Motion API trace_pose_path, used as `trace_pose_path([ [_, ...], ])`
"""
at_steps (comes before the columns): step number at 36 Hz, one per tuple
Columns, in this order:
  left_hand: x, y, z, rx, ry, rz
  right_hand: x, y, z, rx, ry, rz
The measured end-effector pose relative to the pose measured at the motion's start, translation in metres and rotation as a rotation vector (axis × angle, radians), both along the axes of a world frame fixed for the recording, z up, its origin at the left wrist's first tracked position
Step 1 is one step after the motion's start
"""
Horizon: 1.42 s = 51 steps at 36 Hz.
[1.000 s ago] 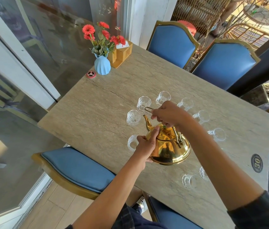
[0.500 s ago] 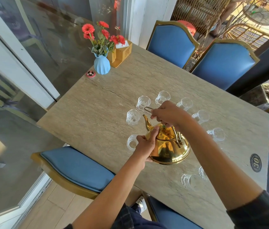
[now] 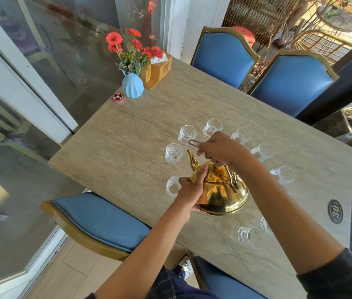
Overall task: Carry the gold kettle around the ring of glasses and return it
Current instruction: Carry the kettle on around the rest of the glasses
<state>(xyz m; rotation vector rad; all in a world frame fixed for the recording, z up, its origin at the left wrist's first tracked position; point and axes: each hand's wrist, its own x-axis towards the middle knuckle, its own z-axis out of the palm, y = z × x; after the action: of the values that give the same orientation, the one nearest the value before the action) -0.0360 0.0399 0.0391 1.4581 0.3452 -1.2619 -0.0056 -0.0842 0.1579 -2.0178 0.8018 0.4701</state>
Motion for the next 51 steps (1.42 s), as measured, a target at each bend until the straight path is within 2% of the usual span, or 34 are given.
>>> trace_pose_path([
  [51, 0.0049, 0.0000, 0.0052, 0.020, -0.009, 0.019, 0.0055, -0.0016, -0.0035, 0.001, -0.020, -0.006],
])
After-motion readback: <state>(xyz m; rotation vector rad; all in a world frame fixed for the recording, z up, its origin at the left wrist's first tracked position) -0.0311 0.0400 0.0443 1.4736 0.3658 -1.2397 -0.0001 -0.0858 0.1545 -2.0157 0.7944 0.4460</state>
